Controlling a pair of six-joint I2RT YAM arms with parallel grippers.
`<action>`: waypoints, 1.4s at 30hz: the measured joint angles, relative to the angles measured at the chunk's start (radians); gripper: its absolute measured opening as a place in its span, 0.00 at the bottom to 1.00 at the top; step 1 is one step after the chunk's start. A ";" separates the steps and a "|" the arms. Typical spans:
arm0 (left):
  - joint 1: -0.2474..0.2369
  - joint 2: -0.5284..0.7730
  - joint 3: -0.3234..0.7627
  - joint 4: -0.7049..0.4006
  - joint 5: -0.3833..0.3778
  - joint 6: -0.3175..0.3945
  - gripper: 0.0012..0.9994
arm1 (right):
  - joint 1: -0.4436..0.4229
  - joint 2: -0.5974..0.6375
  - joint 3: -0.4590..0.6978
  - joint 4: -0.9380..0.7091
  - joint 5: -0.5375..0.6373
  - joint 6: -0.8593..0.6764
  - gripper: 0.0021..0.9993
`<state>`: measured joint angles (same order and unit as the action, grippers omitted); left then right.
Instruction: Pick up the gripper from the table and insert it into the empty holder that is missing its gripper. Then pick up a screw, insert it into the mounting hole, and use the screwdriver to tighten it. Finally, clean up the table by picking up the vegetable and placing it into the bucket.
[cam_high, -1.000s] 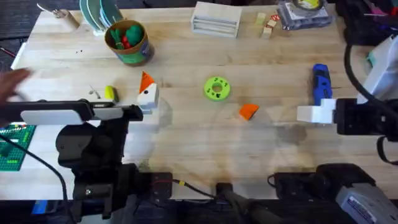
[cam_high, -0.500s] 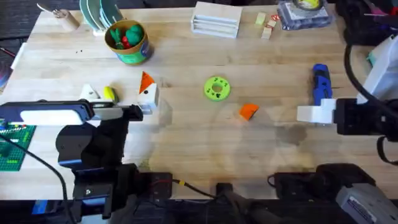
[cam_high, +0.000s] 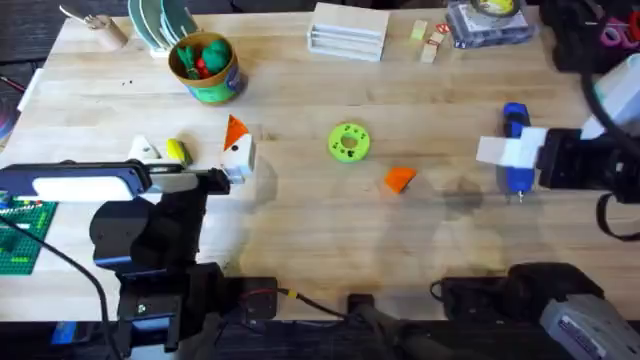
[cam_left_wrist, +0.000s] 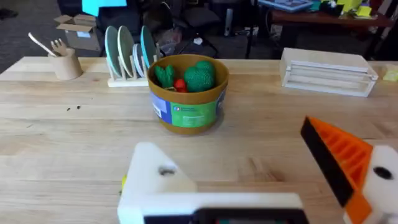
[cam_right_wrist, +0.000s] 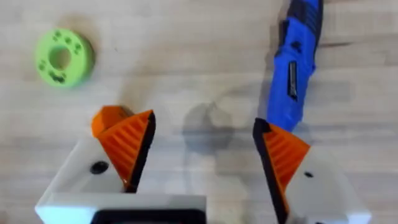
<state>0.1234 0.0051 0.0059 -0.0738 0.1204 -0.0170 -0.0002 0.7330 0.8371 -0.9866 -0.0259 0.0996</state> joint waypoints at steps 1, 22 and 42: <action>0.000 0.000 0.000 0.000 0.000 0.000 0.99 | 0.000 0.000 0.000 0.022 -0.007 0.012 0.99; 0.000 0.000 0.000 0.000 0.000 0.000 0.99 | 0.164 0.076 0.003 0.011 -0.312 -0.179 0.99; 0.000 0.000 0.000 0.000 0.000 0.000 0.99 | 0.456 0.499 0.007 0.187 -0.146 -0.403 0.89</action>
<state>0.1234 0.0051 0.0059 -0.0738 0.1204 -0.0170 0.4559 1.2318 0.8444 -0.7998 -0.1722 -0.3037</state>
